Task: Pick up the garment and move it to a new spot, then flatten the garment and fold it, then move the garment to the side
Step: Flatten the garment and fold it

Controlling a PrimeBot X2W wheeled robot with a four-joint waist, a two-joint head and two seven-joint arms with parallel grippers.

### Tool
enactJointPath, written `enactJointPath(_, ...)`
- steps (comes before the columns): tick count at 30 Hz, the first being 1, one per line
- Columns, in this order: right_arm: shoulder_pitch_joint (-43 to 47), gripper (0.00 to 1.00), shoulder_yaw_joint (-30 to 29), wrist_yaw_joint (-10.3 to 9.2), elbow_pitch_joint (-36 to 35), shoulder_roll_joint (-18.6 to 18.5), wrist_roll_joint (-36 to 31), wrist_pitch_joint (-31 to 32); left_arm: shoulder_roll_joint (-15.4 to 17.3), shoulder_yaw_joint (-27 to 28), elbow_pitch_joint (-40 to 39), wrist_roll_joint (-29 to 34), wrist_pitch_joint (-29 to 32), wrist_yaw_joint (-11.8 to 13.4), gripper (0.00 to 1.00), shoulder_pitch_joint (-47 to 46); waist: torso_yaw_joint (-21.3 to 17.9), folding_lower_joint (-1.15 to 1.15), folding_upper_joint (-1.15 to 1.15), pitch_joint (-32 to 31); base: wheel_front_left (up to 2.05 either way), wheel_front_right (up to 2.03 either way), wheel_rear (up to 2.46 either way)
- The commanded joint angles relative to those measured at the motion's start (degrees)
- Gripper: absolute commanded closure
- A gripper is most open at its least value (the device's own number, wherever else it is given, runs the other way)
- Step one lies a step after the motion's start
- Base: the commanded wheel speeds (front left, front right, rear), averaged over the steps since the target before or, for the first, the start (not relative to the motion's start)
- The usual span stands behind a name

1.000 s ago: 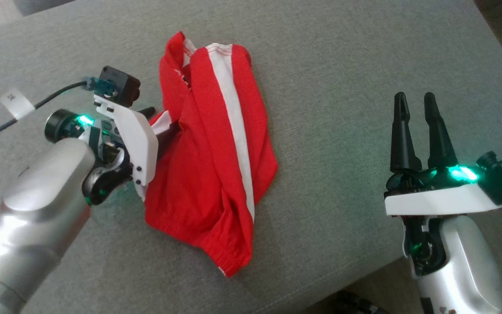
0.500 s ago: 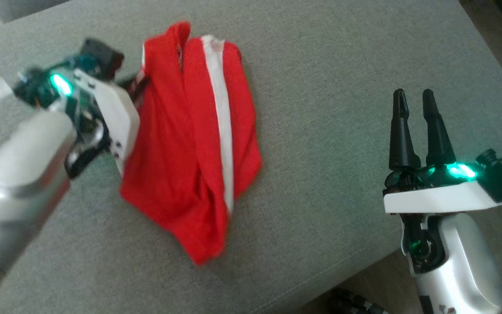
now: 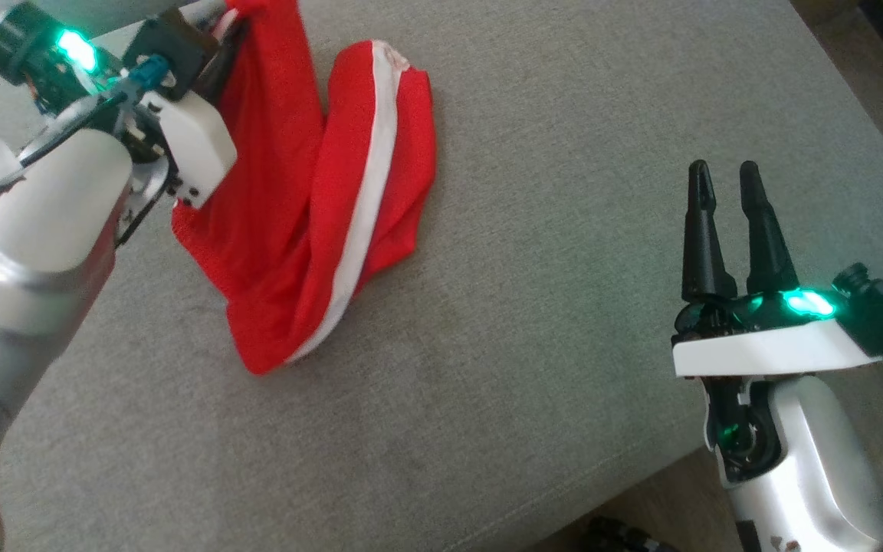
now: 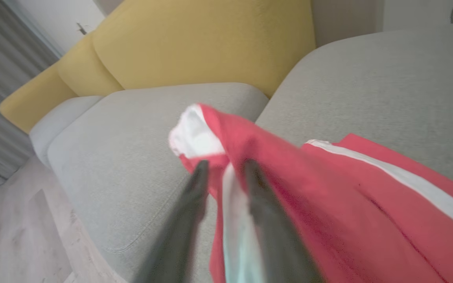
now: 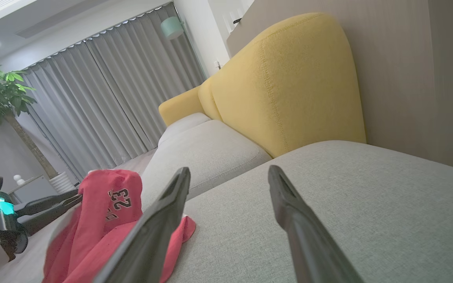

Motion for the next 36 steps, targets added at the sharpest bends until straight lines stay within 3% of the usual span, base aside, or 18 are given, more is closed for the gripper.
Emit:
enactJointPath(1,-1.1,0.00,1.2,-0.04,-1.7,-0.2,0.2,-0.4,0.9,2.5,0.5,0.7,-1.3,1.8,0.00,-4.4,0.1,0.00,0.00,0.0,0.00,0.00,0.00)
enactJointPath(5,-0.9,0.00,1.0,-0.04,-1.9,-0.2,0.0,-0.4,-1.3,3.6,4.4,0.1,-4.0,4.3,0.00,-4.1,1.1,0.00,0.00,-0.2,0.00,0.00,0.00)
enactJointPath(9,-0.7,0.00,0.3,-0.04,-2.1,-0.2,-0.8,-0.4,-3.4,5.4,6.1,-1.9,-7.9,5.3,0.00,-3.2,3.1,0.00,0.00,-1.1,0.00,0.00,0.00)
enactJointPath(15,0.2,0.00,-2.7,-0.04,-2.2,-0.2,-3.3,-0.4,-5.9,10.3,2.8,-7.2,-14.3,7.6,0.00,3.1,8.5,0.00,0.00,-4.7,0.00,0.00,0.00)
enactJointPath(19,1.4,0.00,-4.7,-0.04,-2.1,-0.2,-5.0,-0.4,-6.0,13.9,-3.5,-9.5,-15.5,11.3,0.00,10.2,12.0,0.00,0.00,-7.0,0.00,0.00,0.00)
enactJointPath(28,4.7,0.00,-6.6,-0.04,-1.9,-0.2,-8.3,-0.4,-4.1,21.8,-25.8,-5.9,-15.7,22.6,0.00,32.9,18.1,0.00,0.00,-10.9,0.00,0.00,0.00)
enactJointPath(33,6.7,0.00,-6.2,-0.04,-1.5,-0.2,-8.8,-0.4,-4.8,25.5,-34.2,-3.6,-15.7,26.7,0.00,45.2,19.2,0.00,0.00,-12.4,0.00,0.00,0.00)
enactJointPath(36,7.4,0.00,-6.3,-0.04,-1.5,-0.2,-8.6,-0.4,-5.6,26.8,-36.5,-3.1,-15.7,27.4,0.00,48.8,19.6,0.00,0.00,-12.5,0.00,0.00,0.00)
